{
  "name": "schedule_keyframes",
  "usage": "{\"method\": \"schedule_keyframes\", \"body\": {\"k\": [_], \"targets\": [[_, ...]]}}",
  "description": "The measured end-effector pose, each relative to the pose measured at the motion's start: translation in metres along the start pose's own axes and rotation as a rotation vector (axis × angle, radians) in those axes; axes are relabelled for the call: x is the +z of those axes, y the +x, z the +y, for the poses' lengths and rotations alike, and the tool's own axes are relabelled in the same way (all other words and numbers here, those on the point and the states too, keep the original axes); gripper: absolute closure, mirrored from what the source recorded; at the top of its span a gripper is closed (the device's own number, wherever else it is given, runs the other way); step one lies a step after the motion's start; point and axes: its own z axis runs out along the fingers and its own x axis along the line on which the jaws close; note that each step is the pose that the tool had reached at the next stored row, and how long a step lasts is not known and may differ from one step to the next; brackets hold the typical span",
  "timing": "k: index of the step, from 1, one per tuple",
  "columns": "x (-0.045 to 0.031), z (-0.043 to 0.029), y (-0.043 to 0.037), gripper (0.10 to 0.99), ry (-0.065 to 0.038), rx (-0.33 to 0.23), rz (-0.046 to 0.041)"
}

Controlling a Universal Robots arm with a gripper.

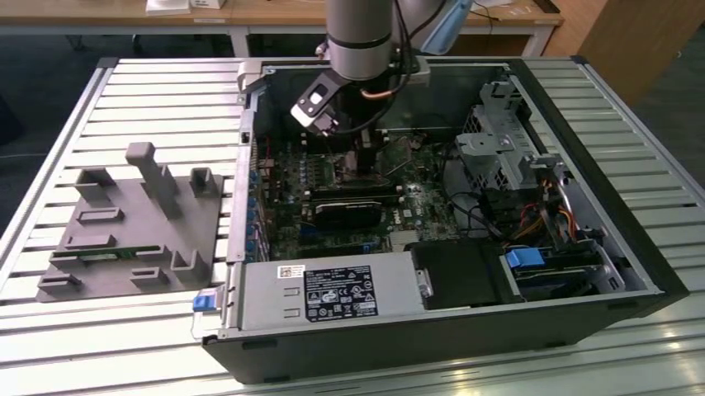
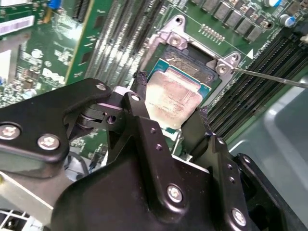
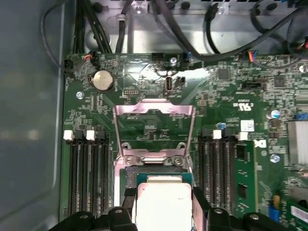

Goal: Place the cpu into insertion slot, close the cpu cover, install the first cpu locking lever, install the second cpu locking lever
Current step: 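Place the cpu into insertion slot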

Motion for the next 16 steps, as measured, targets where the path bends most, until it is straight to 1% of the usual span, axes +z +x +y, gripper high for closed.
{"method": "schedule_keyframes", "body": {"k": [5, 11, 16], "targets": [[0.0049, -0.002, 0.0061, 0.545, 0.0, 0.0, -0.0001], [0.0144, -0.0035, 0.0063, 0.545, 0.0, 0.0, 0.0012], [0.019, -0.0041, 0.0063, 0.545, 0.0, 0.0, 0.0026]]}}
